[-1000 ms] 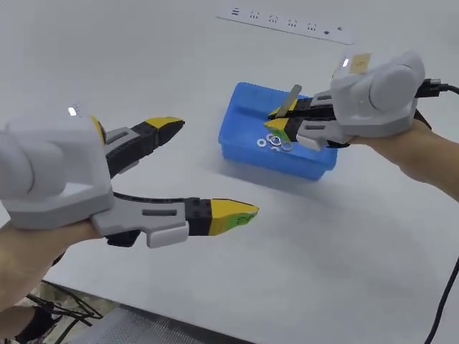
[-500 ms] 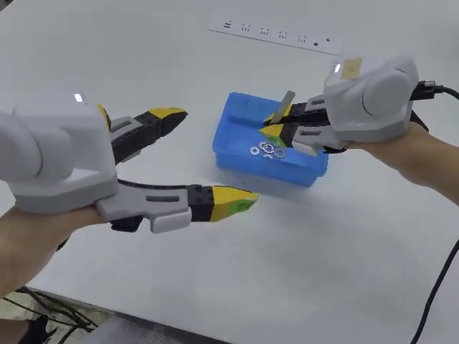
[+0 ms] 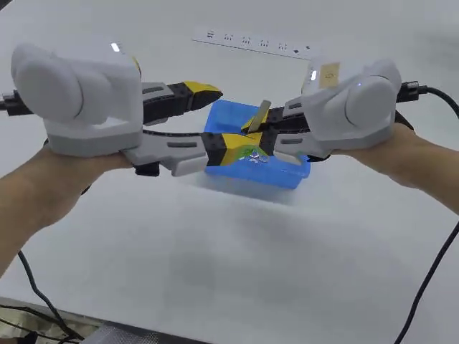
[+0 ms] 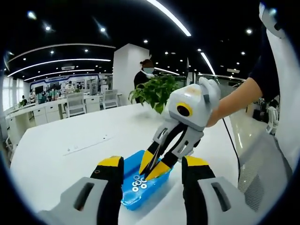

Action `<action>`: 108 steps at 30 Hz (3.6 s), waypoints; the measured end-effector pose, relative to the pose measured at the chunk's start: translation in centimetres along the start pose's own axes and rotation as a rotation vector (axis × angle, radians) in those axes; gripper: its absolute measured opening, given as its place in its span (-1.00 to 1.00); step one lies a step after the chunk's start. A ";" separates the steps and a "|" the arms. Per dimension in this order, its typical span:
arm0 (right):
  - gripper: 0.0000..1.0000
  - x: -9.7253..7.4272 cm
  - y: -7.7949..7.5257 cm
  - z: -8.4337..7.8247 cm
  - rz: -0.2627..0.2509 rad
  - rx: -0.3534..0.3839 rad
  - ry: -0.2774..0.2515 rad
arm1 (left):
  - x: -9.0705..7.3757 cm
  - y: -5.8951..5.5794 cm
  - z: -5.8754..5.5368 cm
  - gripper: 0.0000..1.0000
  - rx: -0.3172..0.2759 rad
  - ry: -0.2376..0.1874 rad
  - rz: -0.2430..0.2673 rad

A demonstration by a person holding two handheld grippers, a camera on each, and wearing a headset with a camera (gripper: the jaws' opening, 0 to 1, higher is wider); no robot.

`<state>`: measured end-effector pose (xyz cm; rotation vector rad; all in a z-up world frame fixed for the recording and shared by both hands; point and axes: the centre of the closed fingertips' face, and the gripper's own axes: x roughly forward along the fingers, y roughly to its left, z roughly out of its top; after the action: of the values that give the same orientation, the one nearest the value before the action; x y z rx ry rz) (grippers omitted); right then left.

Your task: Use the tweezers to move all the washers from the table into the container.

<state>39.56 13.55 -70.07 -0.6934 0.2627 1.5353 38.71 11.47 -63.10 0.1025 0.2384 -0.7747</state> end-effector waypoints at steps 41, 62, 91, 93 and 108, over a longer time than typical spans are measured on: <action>-0.86 -3.1 7.1 0.5 0.120 -0.141 0.060 | -3.5 -6.5 -2.7 -0.82 0.330 0.197 -0.350; -0.85 -3.1 7.3 -0.4 0.137 -0.127 0.085 | -2.1 -5.6 -6.6 -0.85 0.353 0.321 -0.344; -0.83 1.2 8.3 -10.1 0.158 0.038 0.286 | 2.8 -5.0 -16.9 -0.81 0.212 0.603 -0.345; -0.81 1.1 8.2 -10.1 0.155 0.055 0.286 | 2.7 -4.9 -16.9 -0.79 0.202 0.597 -0.342; -0.73 0.6 8.2 -10.5 0.143 0.064 0.328 | 1.2 -3.8 -16.9 -0.55 0.186 0.616 -0.308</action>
<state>34.46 7.28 -80.63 -0.8905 0.6167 1.5360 33.91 11.03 -79.77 0.4920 0.7798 -1.0588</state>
